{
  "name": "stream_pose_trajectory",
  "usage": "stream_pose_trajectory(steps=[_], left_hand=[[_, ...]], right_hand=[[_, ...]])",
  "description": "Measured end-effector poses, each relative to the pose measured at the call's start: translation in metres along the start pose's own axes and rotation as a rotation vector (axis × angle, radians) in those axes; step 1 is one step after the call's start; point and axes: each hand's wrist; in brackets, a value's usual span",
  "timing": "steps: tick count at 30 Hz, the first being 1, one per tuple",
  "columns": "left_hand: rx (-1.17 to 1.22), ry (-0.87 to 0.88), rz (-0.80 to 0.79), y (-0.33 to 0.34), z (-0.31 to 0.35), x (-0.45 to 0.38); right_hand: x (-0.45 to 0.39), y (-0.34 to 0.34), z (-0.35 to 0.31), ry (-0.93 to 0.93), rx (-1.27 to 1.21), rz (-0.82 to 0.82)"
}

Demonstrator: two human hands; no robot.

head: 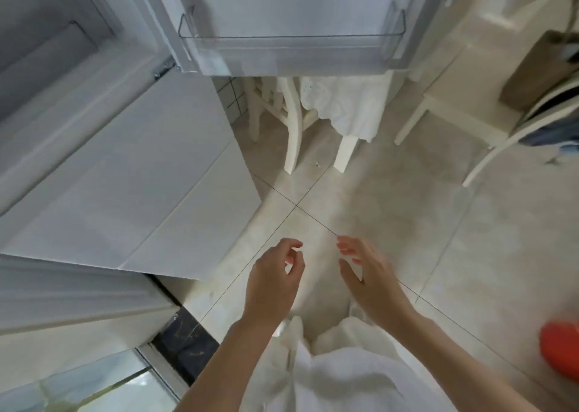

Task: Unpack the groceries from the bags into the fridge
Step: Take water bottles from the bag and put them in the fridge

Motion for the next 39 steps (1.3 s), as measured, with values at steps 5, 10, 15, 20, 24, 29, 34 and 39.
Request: stream_pose_trajectory(steps=[5,10,15,20,24,29,34,39], left_hand=[[-0.111,0.130,-0.129,0.055,0.061,-0.037],[-0.195,0.191,-0.229,0.125,0.126,-0.079],[-0.207,0.214,-0.307,0.203,0.191,-0.110],[-0.245,0.230,-0.397,0.246,0.233,-0.132],[-0.256,0.217,-0.386,0.251,0.250,-0.166],[-0.258,0.150,-0.272,0.236,0.264,-0.235],[-0.251,0.098,-0.209,0.213,0.280,-0.318],[-0.249,0.076,-0.207,0.194,0.301,-0.400]], right_hand=[[0.033,-0.054,0.051,0.099,-0.039,0.123],[0.057,-0.123,0.115,0.172,-0.044,0.182],[0.064,-0.192,0.173,0.196,0.006,0.182],[0.047,-0.253,0.210,0.216,0.004,0.218],[0.018,-0.292,0.227,0.193,-0.022,0.260],[-0.040,-0.334,0.239,0.144,-0.025,0.276],[-0.122,-0.387,0.237,0.077,-0.002,0.283],[-0.211,-0.438,0.228,0.022,0.006,0.263]])
Point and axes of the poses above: each hand's wrist, its own x-axis away from the middle knuckle, its own y-axis out of the palm, z = x × y, and after that the axes turned 13 degrees about -z, right-handed
